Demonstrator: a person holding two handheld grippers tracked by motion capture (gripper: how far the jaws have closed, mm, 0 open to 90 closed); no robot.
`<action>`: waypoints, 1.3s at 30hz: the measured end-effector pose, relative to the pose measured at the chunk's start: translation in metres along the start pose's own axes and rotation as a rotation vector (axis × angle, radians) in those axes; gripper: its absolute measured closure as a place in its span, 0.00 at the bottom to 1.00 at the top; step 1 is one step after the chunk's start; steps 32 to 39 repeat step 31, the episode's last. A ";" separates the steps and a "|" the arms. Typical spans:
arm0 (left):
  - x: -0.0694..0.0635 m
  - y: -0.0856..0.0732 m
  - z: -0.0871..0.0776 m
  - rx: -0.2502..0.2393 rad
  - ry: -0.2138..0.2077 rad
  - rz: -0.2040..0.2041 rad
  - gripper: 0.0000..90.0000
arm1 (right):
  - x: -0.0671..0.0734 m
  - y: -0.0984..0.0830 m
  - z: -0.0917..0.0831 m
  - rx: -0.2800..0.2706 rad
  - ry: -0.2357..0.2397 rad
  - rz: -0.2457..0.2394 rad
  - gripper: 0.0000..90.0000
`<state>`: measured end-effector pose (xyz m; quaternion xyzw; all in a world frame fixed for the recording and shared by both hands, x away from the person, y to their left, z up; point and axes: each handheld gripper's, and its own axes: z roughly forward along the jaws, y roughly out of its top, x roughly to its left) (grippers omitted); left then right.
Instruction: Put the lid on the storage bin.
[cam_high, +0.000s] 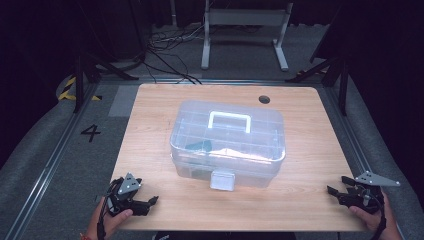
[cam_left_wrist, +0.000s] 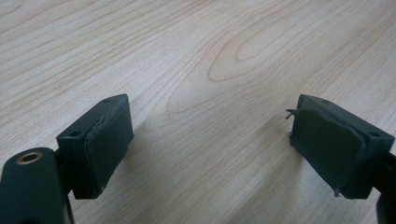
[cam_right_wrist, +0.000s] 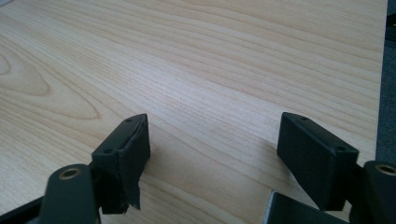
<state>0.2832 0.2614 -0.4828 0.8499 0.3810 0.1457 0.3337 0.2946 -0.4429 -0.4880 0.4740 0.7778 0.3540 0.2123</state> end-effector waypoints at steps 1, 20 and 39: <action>0.000 0.000 0.000 -0.003 0.000 -0.001 0.15 | 0.000 0.000 0.000 0.000 0.000 0.000 0.28; 0.000 0.000 0.001 -0.008 -0.006 -0.010 0.15 | 0.001 0.001 0.001 -0.002 -0.009 0.005 0.29; 0.000 0.000 0.001 -0.007 -0.006 -0.009 0.14 | 0.001 0.000 0.001 -0.002 -0.011 0.007 0.29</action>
